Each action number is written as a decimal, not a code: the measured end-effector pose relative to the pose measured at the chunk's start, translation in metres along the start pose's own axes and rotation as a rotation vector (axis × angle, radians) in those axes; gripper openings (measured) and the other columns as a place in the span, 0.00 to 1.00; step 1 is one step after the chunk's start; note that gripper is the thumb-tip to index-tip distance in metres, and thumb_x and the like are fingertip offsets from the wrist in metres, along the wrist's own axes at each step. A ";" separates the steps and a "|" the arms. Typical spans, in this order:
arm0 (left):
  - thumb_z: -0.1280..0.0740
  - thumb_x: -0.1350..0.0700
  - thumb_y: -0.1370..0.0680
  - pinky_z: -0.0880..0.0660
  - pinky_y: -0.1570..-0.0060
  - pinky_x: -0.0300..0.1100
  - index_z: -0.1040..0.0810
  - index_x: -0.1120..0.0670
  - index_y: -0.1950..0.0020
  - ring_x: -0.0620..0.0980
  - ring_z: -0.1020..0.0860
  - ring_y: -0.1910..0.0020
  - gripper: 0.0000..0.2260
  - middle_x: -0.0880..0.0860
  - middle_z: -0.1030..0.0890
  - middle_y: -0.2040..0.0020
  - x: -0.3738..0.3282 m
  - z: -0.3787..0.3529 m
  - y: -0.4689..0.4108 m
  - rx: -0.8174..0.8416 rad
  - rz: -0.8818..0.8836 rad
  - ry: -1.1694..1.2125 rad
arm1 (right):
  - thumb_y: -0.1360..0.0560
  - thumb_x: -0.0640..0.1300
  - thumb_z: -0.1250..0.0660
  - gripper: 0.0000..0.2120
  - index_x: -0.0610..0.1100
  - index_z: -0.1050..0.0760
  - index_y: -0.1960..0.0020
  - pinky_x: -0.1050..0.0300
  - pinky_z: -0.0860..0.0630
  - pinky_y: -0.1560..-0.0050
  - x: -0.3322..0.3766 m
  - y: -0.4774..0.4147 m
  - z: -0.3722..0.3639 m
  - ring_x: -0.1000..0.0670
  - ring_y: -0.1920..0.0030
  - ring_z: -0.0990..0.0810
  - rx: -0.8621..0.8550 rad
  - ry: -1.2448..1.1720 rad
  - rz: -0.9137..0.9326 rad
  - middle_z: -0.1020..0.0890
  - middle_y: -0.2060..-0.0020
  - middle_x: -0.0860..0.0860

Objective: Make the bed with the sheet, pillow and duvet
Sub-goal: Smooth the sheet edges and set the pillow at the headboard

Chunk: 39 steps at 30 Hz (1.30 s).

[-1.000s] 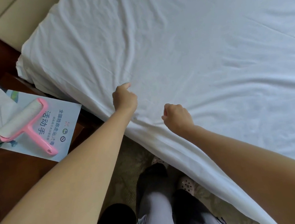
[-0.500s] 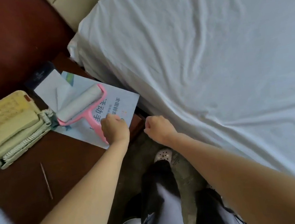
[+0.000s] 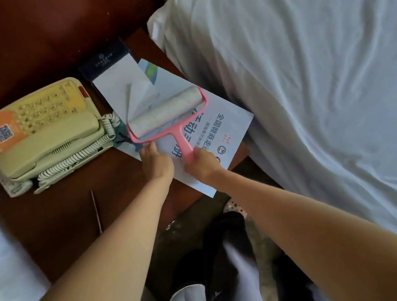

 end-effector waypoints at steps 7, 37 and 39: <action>0.50 0.65 0.18 0.39 0.30 0.49 0.43 0.61 0.25 0.59 0.39 0.27 0.20 0.60 0.44 0.24 0.001 0.001 -0.012 0.053 0.243 0.074 | 0.26 0.32 0.42 0.09 0.36 0.29 0.46 0.52 0.28 0.56 0.006 0.018 0.036 0.46 0.58 0.27 -0.184 -0.186 0.019 0.26 0.57 0.44; 0.38 0.61 0.22 0.29 0.42 0.41 0.18 0.63 0.51 0.45 0.21 0.57 0.10 0.56 0.17 0.57 -0.164 -0.241 0.278 0.884 -0.439 -0.273 | 0.32 0.29 0.42 0.08 0.40 0.32 0.65 0.63 0.36 0.79 -0.276 0.211 0.166 0.50 0.73 0.32 -0.741 -0.971 -0.358 0.31 0.70 0.46; 0.37 0.60 0.22 0.28 0.42 0.43 0.18 0.63 0.53 0.47 0.21 0.56 0.10 0.54 0.17 0.62 -0.154 -0.250 0.277 0.856 -0.417 -0.312 | 0.32 0.28 0.43 0.09 0.39 0.33 0.67 0.64 0.39 0.81 -0.288 0.211 0.155 0.53 0.79 0.33 -0.710 -1.003 -0.381 0.32 0.73 0.45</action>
Point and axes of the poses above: each hand's wrist, its own y-axis away from the middle knuckle, its own z-axis out of the back of the hand, x = y × z, the point moved 4 cm from there along -y, towards the middle knuckle
